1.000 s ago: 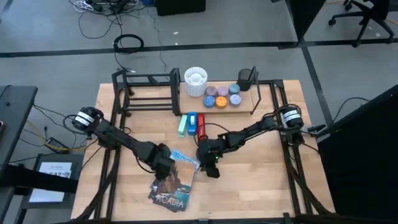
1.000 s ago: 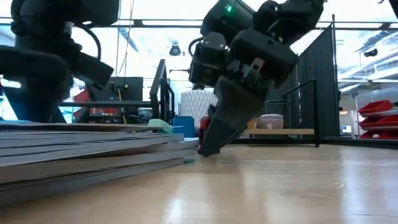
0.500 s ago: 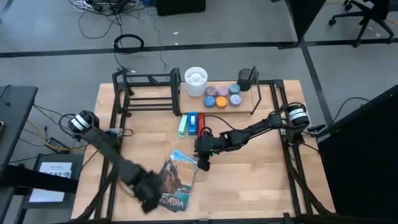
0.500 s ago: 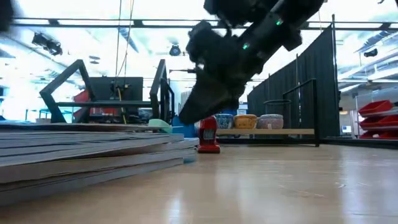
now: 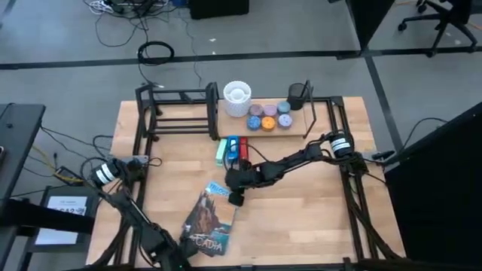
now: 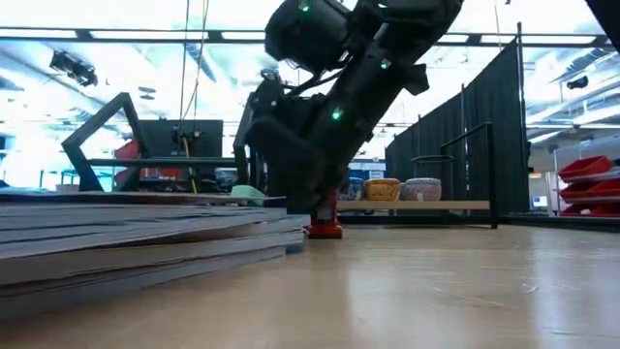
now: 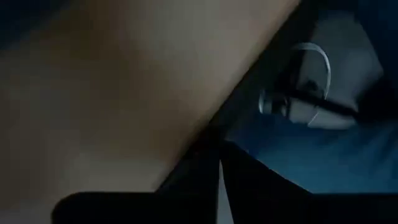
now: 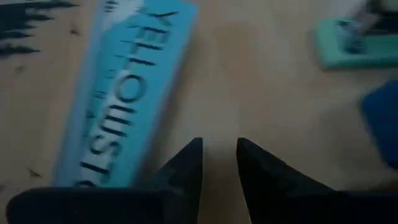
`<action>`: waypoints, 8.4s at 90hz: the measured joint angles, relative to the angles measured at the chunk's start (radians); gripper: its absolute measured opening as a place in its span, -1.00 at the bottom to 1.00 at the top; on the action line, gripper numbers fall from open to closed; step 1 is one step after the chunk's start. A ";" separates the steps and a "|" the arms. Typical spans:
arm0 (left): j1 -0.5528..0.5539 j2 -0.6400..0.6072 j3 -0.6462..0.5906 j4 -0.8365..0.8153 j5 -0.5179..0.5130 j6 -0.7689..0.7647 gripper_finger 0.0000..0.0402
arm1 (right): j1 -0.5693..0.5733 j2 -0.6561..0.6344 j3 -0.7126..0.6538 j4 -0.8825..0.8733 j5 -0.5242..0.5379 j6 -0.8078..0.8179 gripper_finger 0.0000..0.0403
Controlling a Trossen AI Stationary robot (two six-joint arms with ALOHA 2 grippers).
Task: Stock shelves
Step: Adjust all the stacked books
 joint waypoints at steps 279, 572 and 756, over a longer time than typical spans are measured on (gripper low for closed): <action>0.343 -0.314 -0.224 -0.668 -0.226 0.423 -1.00 | 0.115 -0.068 -0.054 -0.059 -0.215 -0.259 -0.64; -0.003 0.002 0.367 -0.759 -0.138 -0.053 -1.00 | 0.084 -0.167 -0.101 0.000 -0.058 -0.163 -0.64; -0.005 -0.206 0.101 -0.808 -0.115 0.039 -1.00 | 0.302 -0.027 0.259 -0.084 -0.003 -0.230 -0.64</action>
